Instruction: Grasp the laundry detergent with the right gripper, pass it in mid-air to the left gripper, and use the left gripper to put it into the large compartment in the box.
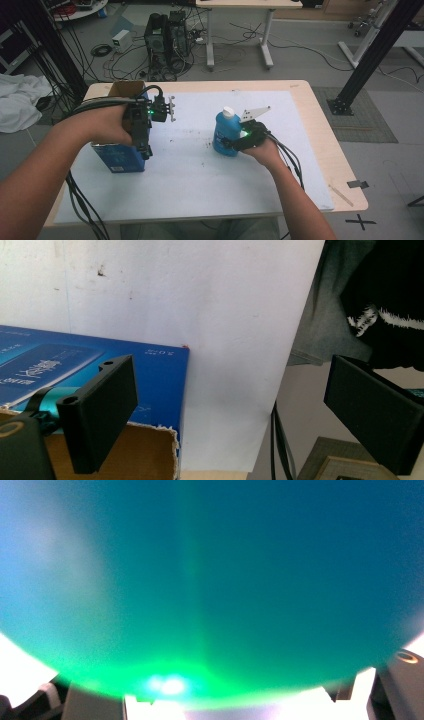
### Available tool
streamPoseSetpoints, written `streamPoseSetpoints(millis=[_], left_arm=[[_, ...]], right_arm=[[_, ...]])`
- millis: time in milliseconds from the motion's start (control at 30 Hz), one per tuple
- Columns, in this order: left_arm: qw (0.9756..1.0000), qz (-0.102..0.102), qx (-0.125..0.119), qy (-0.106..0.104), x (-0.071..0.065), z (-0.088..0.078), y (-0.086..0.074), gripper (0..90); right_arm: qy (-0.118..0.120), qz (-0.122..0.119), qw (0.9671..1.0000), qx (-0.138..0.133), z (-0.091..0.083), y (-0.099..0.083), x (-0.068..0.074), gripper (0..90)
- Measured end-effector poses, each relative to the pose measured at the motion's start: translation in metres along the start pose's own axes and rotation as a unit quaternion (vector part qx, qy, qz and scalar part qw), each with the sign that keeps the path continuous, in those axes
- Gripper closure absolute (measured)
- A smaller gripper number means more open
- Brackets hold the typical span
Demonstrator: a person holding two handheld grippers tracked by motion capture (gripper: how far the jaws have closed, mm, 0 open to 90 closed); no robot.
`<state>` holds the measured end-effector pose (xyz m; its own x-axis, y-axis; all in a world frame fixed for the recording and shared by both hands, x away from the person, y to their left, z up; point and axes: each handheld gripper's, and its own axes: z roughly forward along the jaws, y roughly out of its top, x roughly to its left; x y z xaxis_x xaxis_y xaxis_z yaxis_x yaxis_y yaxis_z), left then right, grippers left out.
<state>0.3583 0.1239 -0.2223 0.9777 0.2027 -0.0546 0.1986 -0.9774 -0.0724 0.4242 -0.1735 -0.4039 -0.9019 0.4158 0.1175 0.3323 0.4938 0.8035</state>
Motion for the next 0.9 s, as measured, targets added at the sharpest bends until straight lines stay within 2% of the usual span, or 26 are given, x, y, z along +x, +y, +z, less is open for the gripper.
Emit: streamPoseSetpoints(millis=[500,667,767,800,900], left_arm=[[1.0,0.001,-0.001,0.003,0.0007,0.0006,0.0016,7.1],[1.0,0.003,0.0,0.003,0.0007,0.0013,0.0021,7.2],[1.0,0.003,-0.001,0.003,0.0006,0.0017,0.0026,7.1],[1.0,0.003,-0.001,0.005,0.0005,0.0016,0.003,7.2],[1.0,0.003,-0.002,0.002,0.0001,0.0008,0.0043,7.2]], right_arm=[[0.004,-0.013,0.9999,-0.003,0.0019,-0.0004,0.0006,36.8],[-0.002,-0.012,0.9999,-0.004,0.0028,-0.0009,0.0014,39.1],[-0.006,-0.021,0.9997,-0.011,0.0031,-0.001,0.0031,41.4],[-0.013,-0.024,0.9994,-0.02,0.0038,-0.0013,0.0047,42.2],[-0.011,-0.024,0.9994,-0.02,0.002,-0.0013,0.0027,44.0]])
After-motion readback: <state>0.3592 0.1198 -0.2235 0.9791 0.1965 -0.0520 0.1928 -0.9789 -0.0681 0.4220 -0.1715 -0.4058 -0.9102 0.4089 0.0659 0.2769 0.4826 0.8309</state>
